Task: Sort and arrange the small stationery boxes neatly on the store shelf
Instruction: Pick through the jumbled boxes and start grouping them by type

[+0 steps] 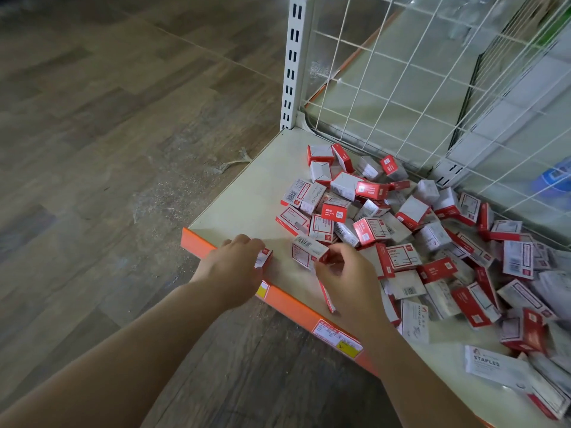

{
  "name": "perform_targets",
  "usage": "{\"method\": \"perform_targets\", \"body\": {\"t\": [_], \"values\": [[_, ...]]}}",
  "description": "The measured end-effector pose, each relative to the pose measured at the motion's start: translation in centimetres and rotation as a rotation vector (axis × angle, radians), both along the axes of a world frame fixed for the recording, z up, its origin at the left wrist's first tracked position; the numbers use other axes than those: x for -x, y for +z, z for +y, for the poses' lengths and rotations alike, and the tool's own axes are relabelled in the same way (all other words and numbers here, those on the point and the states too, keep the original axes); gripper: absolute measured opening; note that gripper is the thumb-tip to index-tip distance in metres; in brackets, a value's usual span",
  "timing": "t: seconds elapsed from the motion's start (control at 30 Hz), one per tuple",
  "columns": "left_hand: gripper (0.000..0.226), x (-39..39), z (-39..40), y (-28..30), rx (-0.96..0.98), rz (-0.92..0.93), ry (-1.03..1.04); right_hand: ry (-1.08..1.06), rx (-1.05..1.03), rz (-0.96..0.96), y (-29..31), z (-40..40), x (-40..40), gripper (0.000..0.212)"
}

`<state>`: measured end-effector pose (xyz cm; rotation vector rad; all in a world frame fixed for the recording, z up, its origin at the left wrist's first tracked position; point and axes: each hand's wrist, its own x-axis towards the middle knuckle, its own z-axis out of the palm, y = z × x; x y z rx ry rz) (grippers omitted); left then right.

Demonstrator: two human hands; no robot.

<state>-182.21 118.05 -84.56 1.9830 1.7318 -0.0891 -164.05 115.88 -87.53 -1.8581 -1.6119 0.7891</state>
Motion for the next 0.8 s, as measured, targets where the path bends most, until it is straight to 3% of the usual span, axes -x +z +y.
{"method": "perform_targets", "body": {"t": [0.2,0.33,0.4,0.57,0.8], "values": [[0.04,-3.1,-0.3,1.0,0.134,-0.474,0.229,-0.024,0.07,0.257,3.2,-1.1,-1.7,0.009],[0.026,-4.6,-0.4,1.8,0.195,-0.666,0.326,-0.088,0.135,0.455,4.2,-1.5,-2.3,0.009],[0.024,-5.1,-0.4,1.9,0.208,-0.689,0.361,-0.107,0.156,0.515,4.3,-1.8,-2.7,0.01],[0.025,-5.6,-0.8,2.2,0.239,-0.647,0.346,-0.077,0.187,0.586,4.3,-2.6,-3.5,0.034],[0.024,-5.7,-1.1,2.1,0.251,-0.644,0.344,-0.013,0.178,0.448,4.1,-2.9,-3.7,0.042]]}}
